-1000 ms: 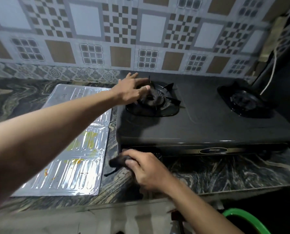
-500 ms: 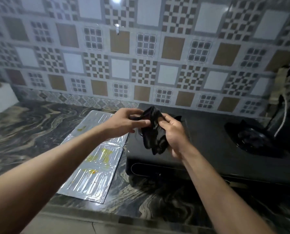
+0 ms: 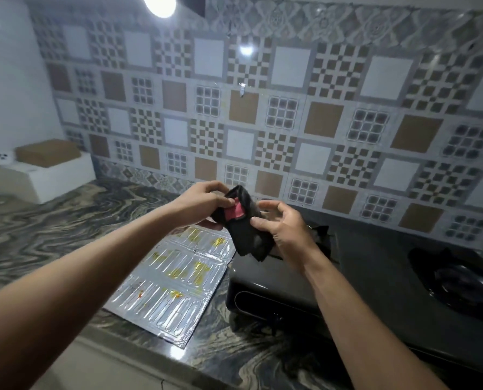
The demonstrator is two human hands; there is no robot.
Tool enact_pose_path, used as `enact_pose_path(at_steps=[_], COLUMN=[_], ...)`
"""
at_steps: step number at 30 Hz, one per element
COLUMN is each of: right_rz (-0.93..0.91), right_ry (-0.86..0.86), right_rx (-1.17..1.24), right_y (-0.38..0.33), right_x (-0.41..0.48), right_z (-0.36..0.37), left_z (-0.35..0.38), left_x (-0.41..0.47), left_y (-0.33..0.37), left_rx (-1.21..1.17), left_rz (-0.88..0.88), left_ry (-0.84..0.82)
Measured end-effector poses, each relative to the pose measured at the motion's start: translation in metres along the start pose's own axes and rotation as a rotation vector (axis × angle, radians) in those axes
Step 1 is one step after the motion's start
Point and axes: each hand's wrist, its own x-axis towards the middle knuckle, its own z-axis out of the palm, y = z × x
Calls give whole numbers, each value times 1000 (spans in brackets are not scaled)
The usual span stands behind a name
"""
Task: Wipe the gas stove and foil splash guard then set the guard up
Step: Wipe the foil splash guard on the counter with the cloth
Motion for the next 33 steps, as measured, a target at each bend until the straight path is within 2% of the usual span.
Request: enact_pose_path(at_steps=[6,7,10,13,16,20,25,28,33], right_rz=[18,24,28,61,134,152,182,213,282], right_ry=[-47,-59,-20,7,-61,-146,-87,19,143], right_rx=[100,87,61,114,222,300,287,137,-93], right_y=[-9,-10,-9,-8,-6,9,32,49,81], right_x=[28,33,49,70,91,120,154,178,216], right_z=[29,35,55,76,95,115,131,141,155], left_z=[-31,-37,-52,-65,-88,-133,-174,-191,-201], left_x=[-1,1,8,9,24,60,112,144,187], left_y=[-11,-14,-27,-41,-58,-75,-102,-121,-156], left_rx=[-119,-54,351,500,580,466,220,99,63], left_rz=[-13,11,206,354,390,432,274,176,135], left_ry=[113,127,138,142,26,-14,-125,-120,-73])
